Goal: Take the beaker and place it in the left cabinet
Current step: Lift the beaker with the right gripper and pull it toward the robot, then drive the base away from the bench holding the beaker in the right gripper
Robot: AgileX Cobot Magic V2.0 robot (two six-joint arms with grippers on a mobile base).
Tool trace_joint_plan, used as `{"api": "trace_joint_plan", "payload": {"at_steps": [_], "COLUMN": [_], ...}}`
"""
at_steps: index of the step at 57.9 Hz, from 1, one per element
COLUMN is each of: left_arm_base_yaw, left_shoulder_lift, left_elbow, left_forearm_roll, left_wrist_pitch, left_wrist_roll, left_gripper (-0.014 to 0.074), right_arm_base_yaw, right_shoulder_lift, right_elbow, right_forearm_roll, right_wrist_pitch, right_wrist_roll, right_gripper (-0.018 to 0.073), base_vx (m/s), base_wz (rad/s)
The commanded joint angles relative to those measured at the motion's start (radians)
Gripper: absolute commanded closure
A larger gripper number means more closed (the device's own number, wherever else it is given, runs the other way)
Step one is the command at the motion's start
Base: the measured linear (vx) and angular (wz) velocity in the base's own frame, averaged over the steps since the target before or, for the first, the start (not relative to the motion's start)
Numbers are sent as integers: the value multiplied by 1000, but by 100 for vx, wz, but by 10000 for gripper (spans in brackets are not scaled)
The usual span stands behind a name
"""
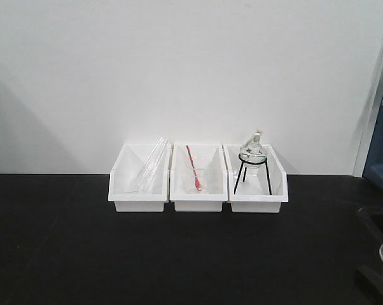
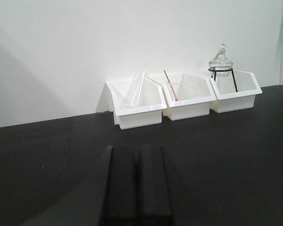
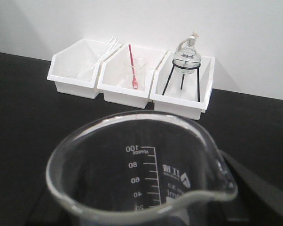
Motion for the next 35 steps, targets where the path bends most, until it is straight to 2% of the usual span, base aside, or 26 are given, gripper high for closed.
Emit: {"api": "trace_joint_plan", "payload": {"at_steps": [1,35], "left_arm_base_yaw": [-6,-6], "left_shoulder_lift": [-19,-19], "left_elbow": [17,17], "left_forearm_roll": [-8,-8], "left_wrist_pitch": [-85,-85], "left_wrist_roll": [-2,-2], "left_gripper": [596,596], "right_arm_base_yaw": [0,0], "right_shoulder_lift": [-30,-42], "right_elbow": [-20,-20], "right_forearm_roll": [-29,-29], "right_wrist_pitch": [-60,-59], "right_wrist_roll": [-2,-2], "right_gripper": [565,565], "base_vx": [0,0], "base_wz": [0,1]}}
